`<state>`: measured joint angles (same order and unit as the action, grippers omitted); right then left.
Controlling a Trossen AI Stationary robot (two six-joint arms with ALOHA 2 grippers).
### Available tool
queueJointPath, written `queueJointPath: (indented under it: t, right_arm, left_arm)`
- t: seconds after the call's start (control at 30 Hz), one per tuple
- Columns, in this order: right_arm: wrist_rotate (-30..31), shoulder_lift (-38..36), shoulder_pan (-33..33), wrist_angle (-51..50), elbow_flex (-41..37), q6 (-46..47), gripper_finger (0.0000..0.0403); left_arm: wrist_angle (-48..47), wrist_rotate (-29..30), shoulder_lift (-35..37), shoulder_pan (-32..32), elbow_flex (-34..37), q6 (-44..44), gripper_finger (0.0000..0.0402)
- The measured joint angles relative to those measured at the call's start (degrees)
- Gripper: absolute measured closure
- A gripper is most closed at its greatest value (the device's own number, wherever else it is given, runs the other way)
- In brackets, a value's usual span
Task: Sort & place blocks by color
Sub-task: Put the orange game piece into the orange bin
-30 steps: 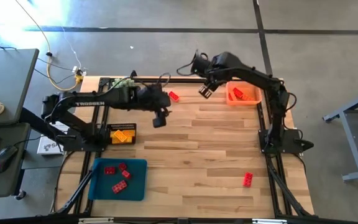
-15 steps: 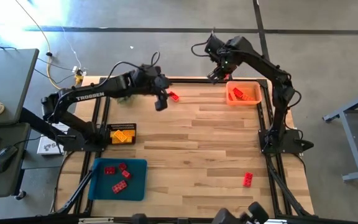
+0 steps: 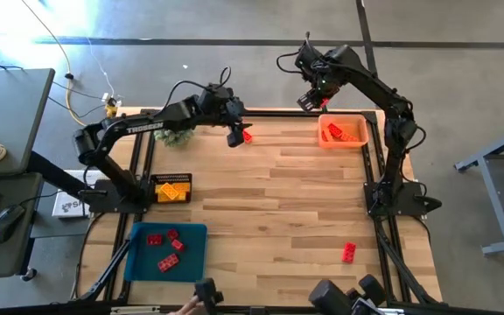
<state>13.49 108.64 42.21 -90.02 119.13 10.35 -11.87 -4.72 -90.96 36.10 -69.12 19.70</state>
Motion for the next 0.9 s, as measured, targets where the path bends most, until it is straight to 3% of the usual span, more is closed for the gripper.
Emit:
queueJointPath:
  t: [0.2, 0.5, 0.73, 0.9]
  right_arm:
    - [-0.19, 0.00, 2.18, 0.01, 0.00, -0.69, 0.0291]
    - [-0.40, 0.02, 2.10, 0.01, 0.00, -2.64, 0.0290]
    - [-0.43, 0.04, 1.89, 0.00, 0.00, -3.35, 0.0290]
    - [-0.43, 0.07, 1.89, 0.00, 0.00, -3.37, 0.0289]
  left_arm:
    - [0.64, -0.01, -4.41, 1.85, -1.46, 1.93, 0.0198]
    - [-14.01, 0.19, -13.22, 4.02, -13.54, 6.86, 0.0198]
    - [-19.25, 1.98, -20.77, 3.47, -18.92, -0.81, 0.0198]
    - [-21.05, 6.01, -23.47, 1.93, -19.65, 0.80, 0.0198]
